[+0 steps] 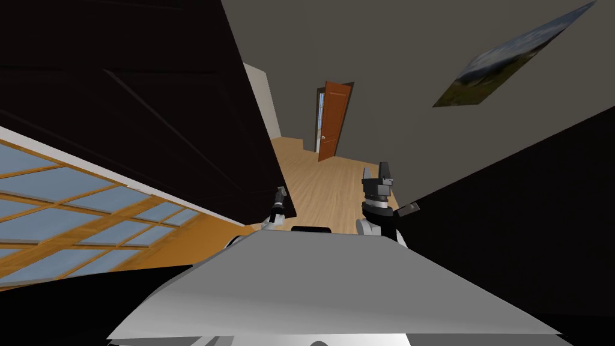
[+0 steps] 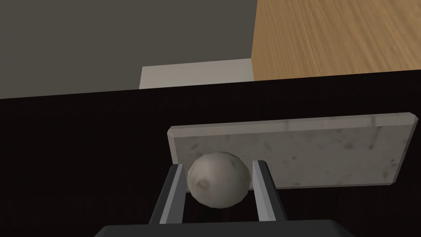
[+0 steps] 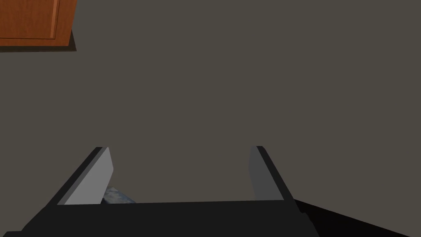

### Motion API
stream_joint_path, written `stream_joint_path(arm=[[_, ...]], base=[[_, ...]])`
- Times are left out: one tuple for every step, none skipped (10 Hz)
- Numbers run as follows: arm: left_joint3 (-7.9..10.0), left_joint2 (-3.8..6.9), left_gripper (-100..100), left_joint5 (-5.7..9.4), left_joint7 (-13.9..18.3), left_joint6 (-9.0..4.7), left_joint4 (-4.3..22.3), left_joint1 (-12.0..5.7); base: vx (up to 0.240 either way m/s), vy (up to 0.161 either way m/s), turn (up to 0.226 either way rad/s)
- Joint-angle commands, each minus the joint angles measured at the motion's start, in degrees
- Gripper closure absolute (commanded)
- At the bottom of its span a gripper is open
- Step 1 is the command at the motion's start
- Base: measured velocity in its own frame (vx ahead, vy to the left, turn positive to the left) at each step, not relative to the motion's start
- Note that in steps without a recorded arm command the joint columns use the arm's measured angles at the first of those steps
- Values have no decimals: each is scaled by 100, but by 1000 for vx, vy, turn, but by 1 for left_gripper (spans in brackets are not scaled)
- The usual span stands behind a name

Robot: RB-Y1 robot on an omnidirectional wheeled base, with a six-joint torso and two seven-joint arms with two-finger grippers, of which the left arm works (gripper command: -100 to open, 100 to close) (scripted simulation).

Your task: Push the door open

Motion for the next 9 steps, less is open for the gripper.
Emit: stream_joint_path(arm=[[68,19,100,45,-25,7,6,-2],[110,31,100,72,-40,12,10,-4],[110,31,100,72,-40,12,10,-4],[185,53,100,122,-68,20,16,-6],[213,60,100,140,-78,23,19,-7],[271,77,100,178,-99,29,24,-9],[331,94,100,218,-121,36,29,-11],[391,111,100,257,-143,42,34,-13],[450,127,100,296,-165,49,40,-15]], base=[[111,-10,30],[158,-32,37],[121,-27,30],[142,-33,33],[174,-35,45],[175,-56,46],[201,-56,58],[204,-64,60],[205,-50,70]])
